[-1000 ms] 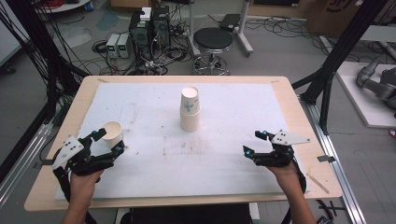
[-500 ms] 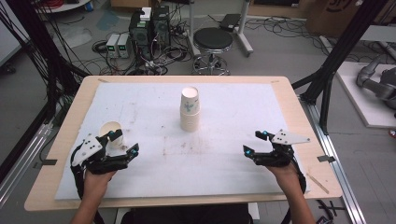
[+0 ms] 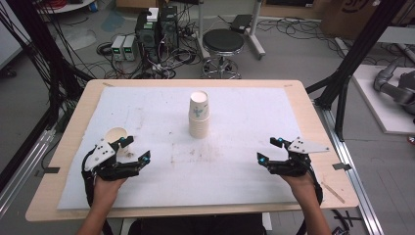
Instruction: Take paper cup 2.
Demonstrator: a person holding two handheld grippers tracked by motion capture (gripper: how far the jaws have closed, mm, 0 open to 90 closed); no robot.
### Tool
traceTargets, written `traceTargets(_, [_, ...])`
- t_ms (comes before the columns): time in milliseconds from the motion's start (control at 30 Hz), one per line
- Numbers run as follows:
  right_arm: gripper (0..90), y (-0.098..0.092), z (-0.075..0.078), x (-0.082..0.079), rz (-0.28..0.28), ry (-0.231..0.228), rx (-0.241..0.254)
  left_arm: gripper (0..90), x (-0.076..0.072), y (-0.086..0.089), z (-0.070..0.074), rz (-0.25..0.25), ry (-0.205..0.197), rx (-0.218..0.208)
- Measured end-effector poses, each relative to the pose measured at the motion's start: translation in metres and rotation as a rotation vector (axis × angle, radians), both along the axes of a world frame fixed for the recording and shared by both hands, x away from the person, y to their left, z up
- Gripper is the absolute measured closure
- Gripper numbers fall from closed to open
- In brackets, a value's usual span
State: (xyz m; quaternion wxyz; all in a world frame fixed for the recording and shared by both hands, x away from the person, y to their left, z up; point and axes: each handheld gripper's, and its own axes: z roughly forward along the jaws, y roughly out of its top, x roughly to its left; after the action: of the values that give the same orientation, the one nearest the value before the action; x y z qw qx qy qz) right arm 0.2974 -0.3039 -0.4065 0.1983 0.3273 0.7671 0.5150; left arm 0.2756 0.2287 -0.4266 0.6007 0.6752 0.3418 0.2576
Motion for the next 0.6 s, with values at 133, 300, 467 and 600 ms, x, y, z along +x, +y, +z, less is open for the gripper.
traceTargets(133, [19.8, 0.003, 0.000, 0.002, 0.012, 0.004, 0.012, 15.3, -0.001, 0.002, -0.003, 0.005, 0.015, -0.002])
traceTargets(300, [19.8, 0.010, 0.002, 0.006, 0.036, -0.002, 0.006, 15.4, -0.002, 0.002, -0.003, 0.001, 0.024, -0.005])
traceTargets(467, [19.8, 0.019, 0.006, 0.009, 0.068, 0.000, 0.016, 15.5, -0.005, -0.004, -0.003, -0.013, 0.020, 0.003])
traceTargets(600, [19.9, 0.026, 0.009, 0.018, 0.071, 0.027, 0.010, 15.5, -0.005, -0.004, -0.004, -0.017, 0.029, 0.004])
